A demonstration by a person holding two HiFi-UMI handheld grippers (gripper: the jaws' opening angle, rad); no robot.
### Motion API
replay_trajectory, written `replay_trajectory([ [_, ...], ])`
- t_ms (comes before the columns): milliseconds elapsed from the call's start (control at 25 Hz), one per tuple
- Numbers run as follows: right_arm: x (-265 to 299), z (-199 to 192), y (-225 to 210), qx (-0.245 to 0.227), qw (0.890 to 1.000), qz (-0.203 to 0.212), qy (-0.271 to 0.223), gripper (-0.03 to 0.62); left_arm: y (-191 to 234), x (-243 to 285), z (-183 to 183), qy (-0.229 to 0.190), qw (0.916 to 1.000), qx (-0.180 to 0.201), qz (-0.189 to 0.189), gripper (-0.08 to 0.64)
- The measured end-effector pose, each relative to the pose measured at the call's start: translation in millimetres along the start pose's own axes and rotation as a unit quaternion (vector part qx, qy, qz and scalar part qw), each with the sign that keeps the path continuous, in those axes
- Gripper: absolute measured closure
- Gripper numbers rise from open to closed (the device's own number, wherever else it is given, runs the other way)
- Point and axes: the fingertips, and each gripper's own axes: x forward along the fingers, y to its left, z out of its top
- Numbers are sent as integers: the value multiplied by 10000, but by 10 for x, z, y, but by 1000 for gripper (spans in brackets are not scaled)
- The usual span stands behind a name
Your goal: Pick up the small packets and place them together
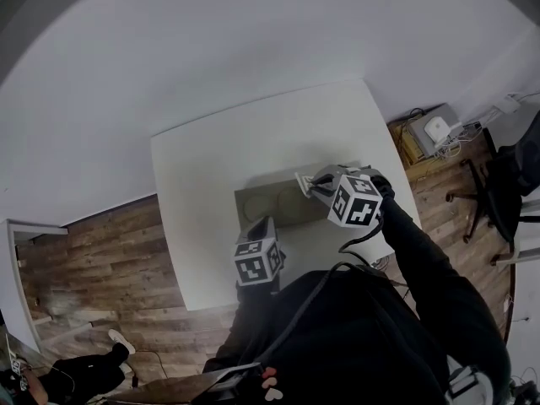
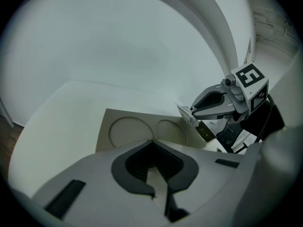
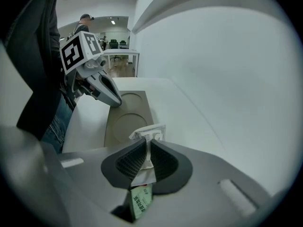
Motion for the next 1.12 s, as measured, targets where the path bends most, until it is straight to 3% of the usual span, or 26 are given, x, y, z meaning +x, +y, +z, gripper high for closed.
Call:
replay_trajectory([
  [400,128,-48,92,-220,9995,45,243,557,3,-6,6,-37,10000,-65,-36,561],
  [640,202,-61,151,-84,9996,209,194,546,22,3,2,-27,9999,-89,-67,560],
  [920,156,-45,187,-3,9992,400,27,491,-11,19,12,-22,9999,-89,-92,561],
  [1120,-14,-5,88,326,9985,227,-369,491,-11,12,31,-31,9999,-103,-106,561],
])
